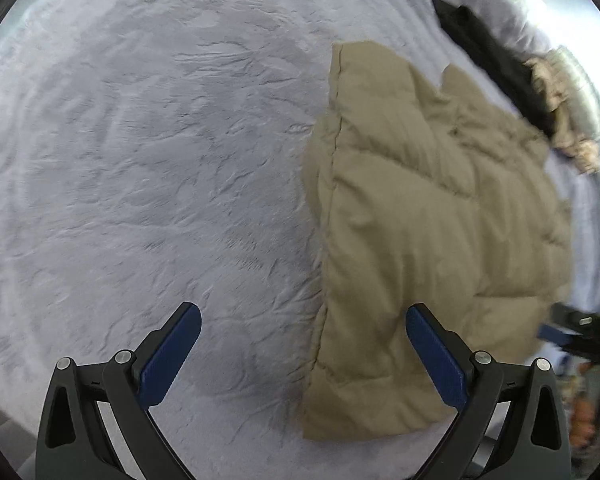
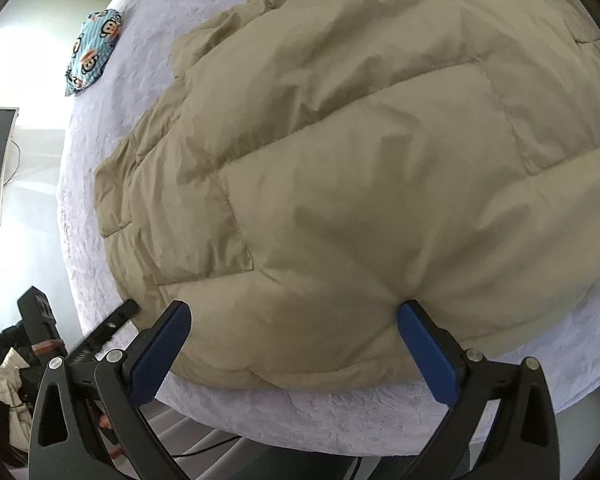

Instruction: Fold large clothes

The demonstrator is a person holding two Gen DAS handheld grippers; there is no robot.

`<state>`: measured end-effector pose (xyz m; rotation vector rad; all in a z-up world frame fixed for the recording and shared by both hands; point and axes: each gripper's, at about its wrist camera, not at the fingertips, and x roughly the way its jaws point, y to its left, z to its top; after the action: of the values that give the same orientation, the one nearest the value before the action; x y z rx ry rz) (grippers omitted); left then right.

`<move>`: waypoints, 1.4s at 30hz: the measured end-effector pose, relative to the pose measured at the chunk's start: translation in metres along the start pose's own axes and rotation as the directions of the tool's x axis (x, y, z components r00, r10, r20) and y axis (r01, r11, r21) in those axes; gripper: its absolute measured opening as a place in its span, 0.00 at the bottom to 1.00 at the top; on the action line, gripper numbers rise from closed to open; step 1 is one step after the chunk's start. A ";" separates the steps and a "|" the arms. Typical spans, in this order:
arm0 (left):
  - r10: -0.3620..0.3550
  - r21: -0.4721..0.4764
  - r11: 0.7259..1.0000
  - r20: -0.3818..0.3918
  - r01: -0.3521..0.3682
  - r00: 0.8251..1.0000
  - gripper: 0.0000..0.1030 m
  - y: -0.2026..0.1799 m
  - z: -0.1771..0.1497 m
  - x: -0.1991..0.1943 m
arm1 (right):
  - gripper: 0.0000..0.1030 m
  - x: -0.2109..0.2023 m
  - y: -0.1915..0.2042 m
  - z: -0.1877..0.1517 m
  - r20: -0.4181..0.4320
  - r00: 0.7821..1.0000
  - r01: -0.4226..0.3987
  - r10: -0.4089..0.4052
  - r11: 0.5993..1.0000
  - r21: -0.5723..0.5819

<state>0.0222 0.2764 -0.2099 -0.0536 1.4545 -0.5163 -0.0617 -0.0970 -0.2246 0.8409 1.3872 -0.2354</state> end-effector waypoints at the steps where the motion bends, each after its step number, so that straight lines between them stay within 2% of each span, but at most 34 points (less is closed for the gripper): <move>1: -0.034 -0.001 0.999 -0.007 0.034 0.999 1.00 0.004 0.003 -0.001 | 1.00 0.001 0.000 0.000 -0.002 1.000 0.006 -0.006 1.000 -0.003; 3: -0.051 0.001 0.999 0.001 0.051 0.999 1.00 0.007 0.005 -0.005 | 1.00 0.003 0.001 0.000 -0.007 1.000 0.015 -0.015 1.000 -0.008; 7: -0.023 0.017 1.000 0.008 0.023 1.000 1.00 0.009 0.007 -0.005 | 1.00 0.001 0.004 0.000 0.007 1.000 0.020 -0.020 1.000 -0.009; 13: 0.010 0.056 0.998 -0.002 -0.010 1.000 1.00 -0.008 0.003 0.003 | 1.00 -0.009 0.013 0.000 0.053 0.996 -0.067 0.068 0.998 -0.017; 27: -0.010 0.085 0.996 -0.005 0.010 1.000 1.00 -0.036 0.010 0.026 | 1.00 0.005 0.018 0.003 0.020 0.999 -0.044 0.044 0.999 0.000; 32: -0.133 0.146 0.980 -0.005 0.132 0.991 1.00 -0.027 0.024 0.025 | 1.00 0.009 0.018 0.007 0.010 0.999 -0.032 0.032 0.999 -0.004; 34: -0.217 0.128 0.967 -0.042 0.221 0.975 1.00 -0.015 0.033 0.031 | 1.00 0.011 0.018 0.009 0.006 1.000 -0.028 0.028 1.000 -0.008; 36: -0.303 0.099 0.945 -0.094 0.312 0.948 1.00 -0.008 0.041 0.043 | 1.00 0.013 0.018 0.010 0.003 1.000 -0.025 0.025 1.000 -0.011; 37: -0.327 0.095 0.936 -0.113 0.338 0.938 1.00 -0.007 0.044 0.050 | 1.00 0.013 0.017 0.011 0.002 1.000 -0.025 0.025 1.000 -0.013; 42: -0.370 0.135 0.910 -0.163 0.392 0.915 1.00 -0.030 0.055 0.076 | 1.00 0.017 0.014 0.011 0.001 1.000 -0.025 0.025 0.999 -0.020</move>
<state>0.0681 0.2072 -0.2626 -0.1780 1.5338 -0.9769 -0.0410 -0.0887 -0.2353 0.8413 1.3753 -0.2025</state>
